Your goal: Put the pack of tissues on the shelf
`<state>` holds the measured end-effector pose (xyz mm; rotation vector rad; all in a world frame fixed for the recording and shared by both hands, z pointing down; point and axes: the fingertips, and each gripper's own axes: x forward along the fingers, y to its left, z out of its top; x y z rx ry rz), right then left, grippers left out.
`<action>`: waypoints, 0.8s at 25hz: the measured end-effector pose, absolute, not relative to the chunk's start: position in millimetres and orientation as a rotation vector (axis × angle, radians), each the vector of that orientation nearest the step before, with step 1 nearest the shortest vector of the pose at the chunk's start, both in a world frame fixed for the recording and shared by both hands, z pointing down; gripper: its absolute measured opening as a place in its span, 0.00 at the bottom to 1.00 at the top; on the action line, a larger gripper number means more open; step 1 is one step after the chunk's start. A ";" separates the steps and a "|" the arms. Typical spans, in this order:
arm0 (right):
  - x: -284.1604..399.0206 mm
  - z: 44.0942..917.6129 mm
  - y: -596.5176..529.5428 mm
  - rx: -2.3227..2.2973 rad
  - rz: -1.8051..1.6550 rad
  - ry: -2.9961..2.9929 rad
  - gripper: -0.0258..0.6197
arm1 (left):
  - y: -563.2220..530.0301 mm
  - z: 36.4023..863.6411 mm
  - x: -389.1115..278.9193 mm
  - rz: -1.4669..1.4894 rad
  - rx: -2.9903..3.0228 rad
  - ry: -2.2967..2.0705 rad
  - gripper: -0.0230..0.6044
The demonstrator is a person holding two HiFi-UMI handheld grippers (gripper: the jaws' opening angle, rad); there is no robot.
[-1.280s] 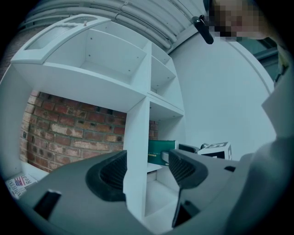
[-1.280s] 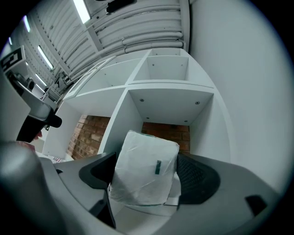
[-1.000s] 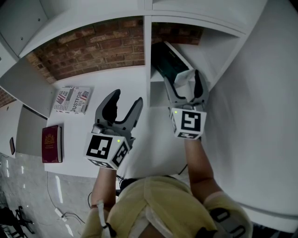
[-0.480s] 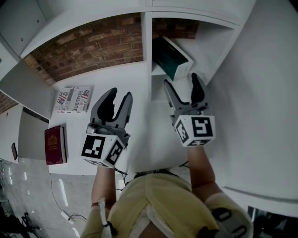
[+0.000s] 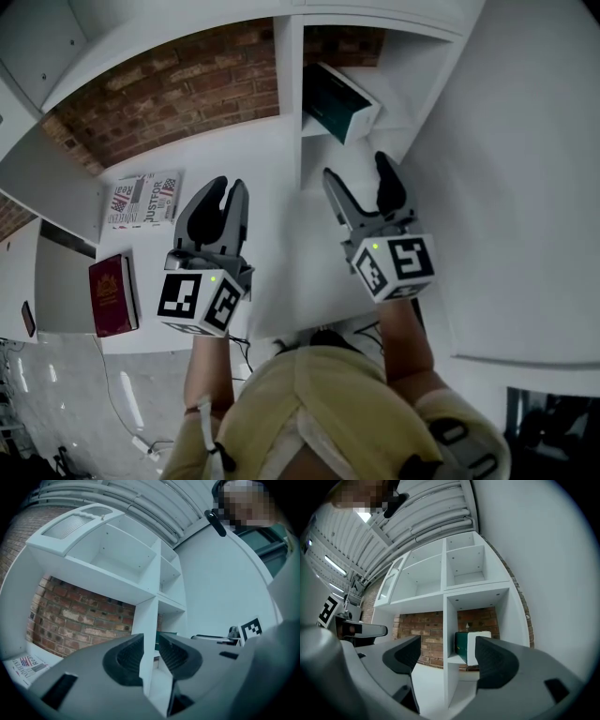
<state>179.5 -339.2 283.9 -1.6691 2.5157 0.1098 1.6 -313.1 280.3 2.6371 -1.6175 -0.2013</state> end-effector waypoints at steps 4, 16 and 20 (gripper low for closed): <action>174.0 281.7 -323.7 -1.672 0.120 2.530 0.57 | -303.6 283.2 -8.8 -0.199 2.632 -1.619 0.19; 167.6 288.2 -302.9 -1.752 0.112 2.510 0.32 | -288.4 295.5 -27.8 -0.140 2.619 -1.624 0.19; 166.6 286.0 -299.5 -1.750 0.132 2.507 0.25 | -285.5 294.8 -28.9 -0.131 2.613 -1.628 0.19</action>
